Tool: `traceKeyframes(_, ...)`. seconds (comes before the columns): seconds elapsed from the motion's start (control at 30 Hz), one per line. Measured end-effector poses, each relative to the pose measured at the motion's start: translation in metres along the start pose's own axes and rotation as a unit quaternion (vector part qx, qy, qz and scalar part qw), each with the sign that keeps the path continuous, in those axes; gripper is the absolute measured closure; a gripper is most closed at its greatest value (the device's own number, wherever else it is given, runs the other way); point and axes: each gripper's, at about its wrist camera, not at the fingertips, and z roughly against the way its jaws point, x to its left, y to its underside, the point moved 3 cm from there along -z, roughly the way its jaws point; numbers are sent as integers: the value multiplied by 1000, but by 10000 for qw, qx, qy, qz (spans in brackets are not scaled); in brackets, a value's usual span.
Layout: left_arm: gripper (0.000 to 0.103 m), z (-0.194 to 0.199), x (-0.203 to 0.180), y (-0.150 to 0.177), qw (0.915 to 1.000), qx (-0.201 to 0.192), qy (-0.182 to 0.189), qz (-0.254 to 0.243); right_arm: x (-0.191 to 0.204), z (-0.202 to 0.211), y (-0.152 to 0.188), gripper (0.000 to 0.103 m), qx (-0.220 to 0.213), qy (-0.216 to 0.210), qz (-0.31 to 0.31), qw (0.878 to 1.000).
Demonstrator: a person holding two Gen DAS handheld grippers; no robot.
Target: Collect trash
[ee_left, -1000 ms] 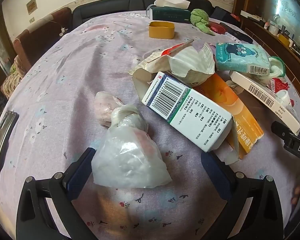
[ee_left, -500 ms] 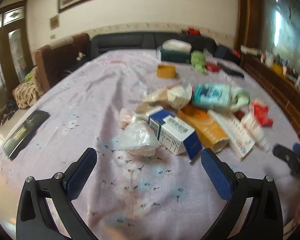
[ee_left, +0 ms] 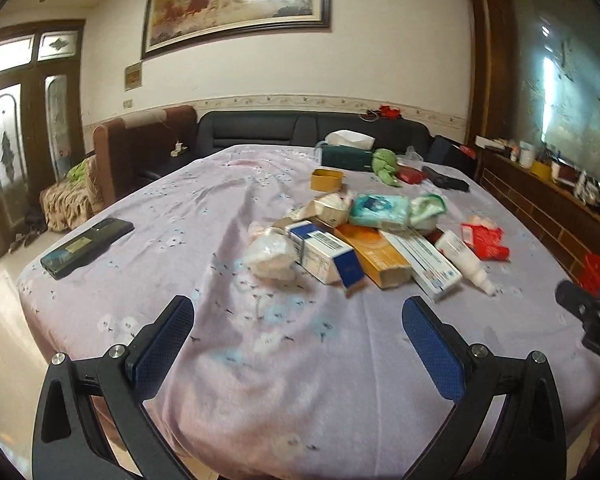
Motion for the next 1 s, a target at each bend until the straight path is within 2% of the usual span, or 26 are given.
traceKeyframes(0.1, 0, 4, -9, 1, 9998, -52, -44, -194, 0, 6, 5, 7, -38, 42, 7, 10000)
traceKeyframes(0.4, 0, -9, -11, 2, 9996, 83, -130, -246, 3, 8, 5, 8, -197, 213, 215, 9993)
traceKeyframes(1.0, 0, -12, -17, 5, 9992, 164, -147, -324, 5, 7, 7, 8, -155, 226, 346, 9990)
